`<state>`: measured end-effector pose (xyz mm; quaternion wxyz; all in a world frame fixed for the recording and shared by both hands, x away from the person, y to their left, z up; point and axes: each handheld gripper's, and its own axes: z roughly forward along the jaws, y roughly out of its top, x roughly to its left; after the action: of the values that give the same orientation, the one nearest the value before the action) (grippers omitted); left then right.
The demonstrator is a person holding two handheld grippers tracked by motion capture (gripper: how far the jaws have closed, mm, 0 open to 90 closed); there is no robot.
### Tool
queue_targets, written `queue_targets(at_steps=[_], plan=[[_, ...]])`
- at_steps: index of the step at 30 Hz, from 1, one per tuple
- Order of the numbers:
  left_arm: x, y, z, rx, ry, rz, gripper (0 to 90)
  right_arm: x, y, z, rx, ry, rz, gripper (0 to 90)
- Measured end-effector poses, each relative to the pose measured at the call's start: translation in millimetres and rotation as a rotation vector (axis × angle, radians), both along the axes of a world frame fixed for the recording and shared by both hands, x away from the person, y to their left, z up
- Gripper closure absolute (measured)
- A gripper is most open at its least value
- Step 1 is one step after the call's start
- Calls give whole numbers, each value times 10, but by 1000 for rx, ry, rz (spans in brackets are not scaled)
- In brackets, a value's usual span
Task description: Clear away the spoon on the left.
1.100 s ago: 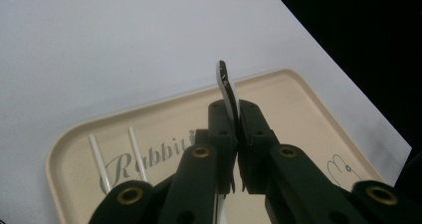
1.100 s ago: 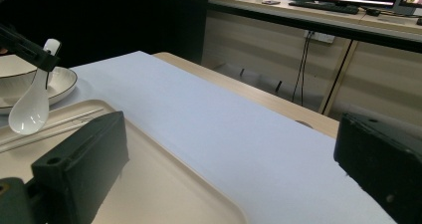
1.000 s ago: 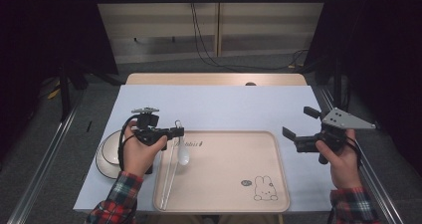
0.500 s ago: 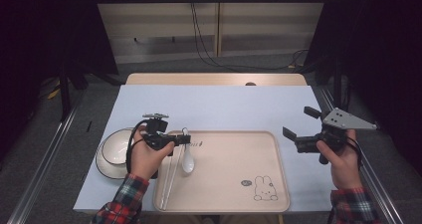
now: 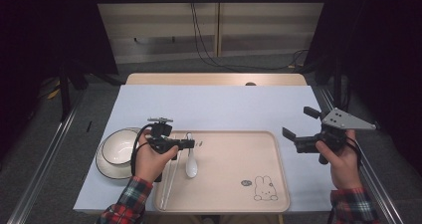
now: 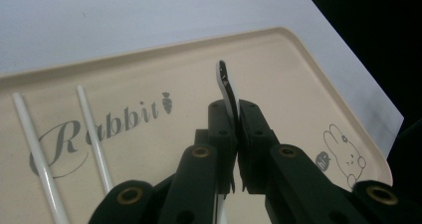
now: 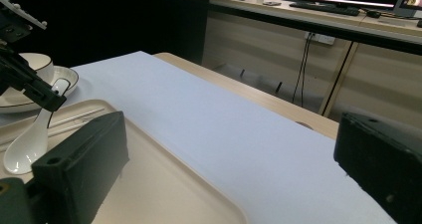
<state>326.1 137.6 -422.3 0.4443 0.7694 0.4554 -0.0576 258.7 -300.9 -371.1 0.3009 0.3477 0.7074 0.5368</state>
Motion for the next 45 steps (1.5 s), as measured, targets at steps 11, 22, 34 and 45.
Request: queue_targets(at_steps=[11,22,34,45], plan=[[34,-58,-80,-11,-1,9,853,-3,1,1,1,0,2,4],[85,-77,-170,-2,5,24,830,-3,2,-3,1,2,5,4],[131,-72,-283,25,13,44,797,-4,0,-5,4,6,6,4],[167,-70,-372,42,16,70,776,2,12,-15,-11,4,11,4]])
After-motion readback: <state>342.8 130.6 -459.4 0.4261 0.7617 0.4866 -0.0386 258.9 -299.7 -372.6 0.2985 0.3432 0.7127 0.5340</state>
